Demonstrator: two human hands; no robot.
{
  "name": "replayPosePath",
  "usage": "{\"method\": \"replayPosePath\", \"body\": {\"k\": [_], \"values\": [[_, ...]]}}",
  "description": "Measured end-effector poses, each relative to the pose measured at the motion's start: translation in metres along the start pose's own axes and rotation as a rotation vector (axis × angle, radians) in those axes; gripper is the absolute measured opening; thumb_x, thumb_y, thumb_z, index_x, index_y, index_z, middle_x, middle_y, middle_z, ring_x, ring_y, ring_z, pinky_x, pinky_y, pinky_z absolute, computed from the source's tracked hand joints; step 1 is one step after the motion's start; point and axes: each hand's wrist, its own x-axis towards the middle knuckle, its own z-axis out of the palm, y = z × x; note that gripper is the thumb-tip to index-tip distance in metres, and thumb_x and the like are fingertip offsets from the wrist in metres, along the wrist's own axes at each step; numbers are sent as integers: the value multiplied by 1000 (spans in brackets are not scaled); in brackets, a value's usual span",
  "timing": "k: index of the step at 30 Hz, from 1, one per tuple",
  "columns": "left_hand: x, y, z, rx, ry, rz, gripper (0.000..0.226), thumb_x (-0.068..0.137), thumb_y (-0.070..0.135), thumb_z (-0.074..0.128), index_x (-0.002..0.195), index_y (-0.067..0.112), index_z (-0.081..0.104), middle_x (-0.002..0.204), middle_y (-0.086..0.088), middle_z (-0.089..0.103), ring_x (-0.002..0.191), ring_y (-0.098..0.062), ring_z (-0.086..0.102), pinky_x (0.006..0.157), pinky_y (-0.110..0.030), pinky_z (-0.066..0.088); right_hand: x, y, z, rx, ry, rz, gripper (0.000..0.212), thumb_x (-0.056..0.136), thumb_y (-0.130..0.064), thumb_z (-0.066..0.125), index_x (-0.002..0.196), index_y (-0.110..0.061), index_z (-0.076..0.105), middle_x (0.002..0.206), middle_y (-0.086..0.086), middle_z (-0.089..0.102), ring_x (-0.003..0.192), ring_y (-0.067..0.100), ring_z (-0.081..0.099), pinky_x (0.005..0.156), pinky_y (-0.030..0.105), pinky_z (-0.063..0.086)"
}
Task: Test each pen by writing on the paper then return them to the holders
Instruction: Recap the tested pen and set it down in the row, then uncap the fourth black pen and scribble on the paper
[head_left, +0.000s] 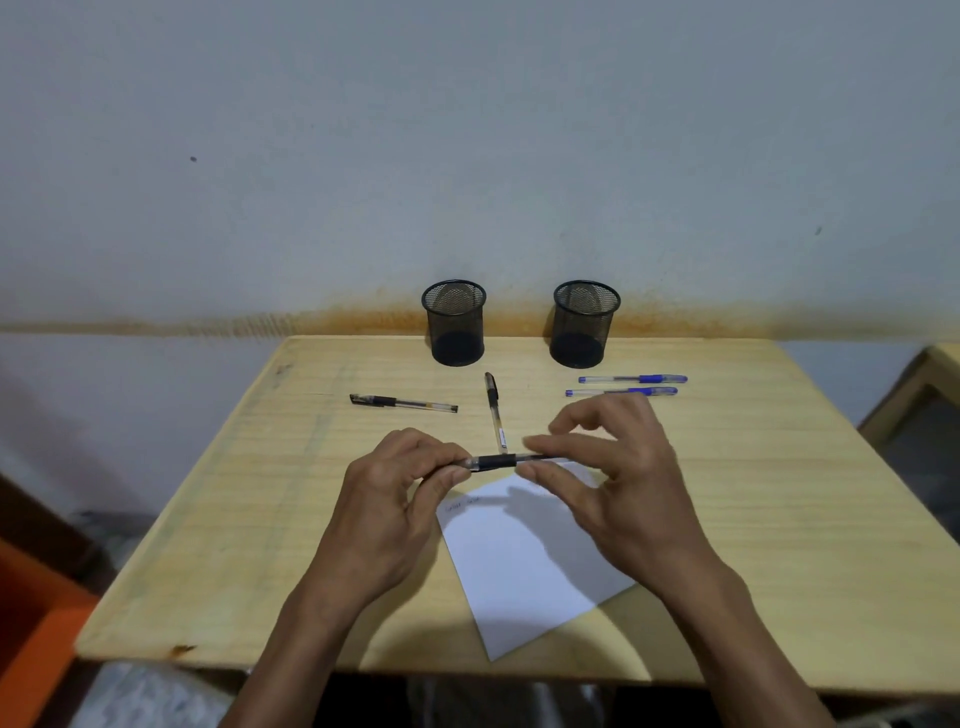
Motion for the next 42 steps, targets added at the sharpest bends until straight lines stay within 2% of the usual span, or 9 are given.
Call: {"method": "replayPosePath", "body": {"k": [3, 9, 13, 18, 23, 27, 33, 37, 42], "values": [[3, 0, 2, 22, 3, 6, 15, 89, 11, 71, 99, 19, 77, 91, 11, 67, 86, -4, 64, 75, -19, 48, 1, 0, 9, -157, 5, -97, 20, 86, -39, 69, 94, -24, 81, 89, -4, 67, 85, 27, 57, 72, 34, 38], [7, -7, 4, 35, 22, -13, 21, 88, 24, 68, 108, 23, 74, 95, 13, 66, 89, -4, 62, 77, -24, 48, 4, 5, 19, -255, -34, -120, 16, 87, -35, 71, 93, -23, 80, 83, -5, 67, 80, 27, 57, 69, 39, 43], [0, -27, 10, 172, -28, -217, 57, 88, 42, 69, 141, 31, 51, 125, 14, 59, 115, -7, 52, 93, -30, 45, 12, 15, 34, -194, 7, 194, 8, 84, -28, 78, 88, -21, 80, 75, -3, 64, 78, 26, 58, 72, 41, 45], [-21, -63, 21, 401, -137, -332, 69, 83, 73, 47, 127, 23, 65, 140, 1, 57, 134, -18, 45, 111, -47, 36, 42, 25, 65, -192, -72, 716, 23, 94, -41, 64, 94, -25, 80, 88, -3, 74, 92, 22, 63, 93, 40, 40], [-26, -76, 25, 468, -184, -282, 78, 81, 81, 35, 130, 27, 62, 147, 5, 50, 141, -15, 36, 118, -45, 23, 60, 34, 106, -239, -144, 910, 26, 93, -40, 60, 82, -23, 76, 76, -4, 69, 78, 21, 55, 83, 37, 30], [-27, -80, 27, 476, -182, -272, 75, 81, 79, 36, 129, 28, 63, 145, 5, 52, 140, -15, 38, 117, -46, 24, 65, 40, 127, -327, -176, 917, 27, 92, -40, 58, 78, -22, 73, 76, -2, 70, 82, 23, 62, 80, 38, 28], [-27, -85, 31, 477, -176, -290, 68, 80, 76, 44, 122, 27, 68, 138, 4, 58, 135, -17, 46, 113, -50, 32, 62, 36, 131, -383, -175, 862, 38, 95, -53, 51, 88, -24, 74, 86, -2, 72, 97, 25, 61, 87, 41, 32], [-27, -87, 33, 481, -152, -292, 65, 78, 75, 47, 117, 27, 70, 134, 4, 62, 131, -17, 51, 110, -51, 36, 66, 26, 132, -415, -148, 669, 35, 96, -51, 51, 102, -25, 74, 99, -2, 73, 103, 25, 56, 90, 42, 33], [-27, -88, 34, 470, -131, -287, 64, 78, 74, 48, 117, 28, 70, 135, 5, 61, 132, -16, 49, 111, -49, 35, 83, 14, 162, -371, -296, 395, 32, 93, -48, 55, 111, -31, 76, 114, -3, 67, 108, 21, 49, 91, 40, 32]]}}
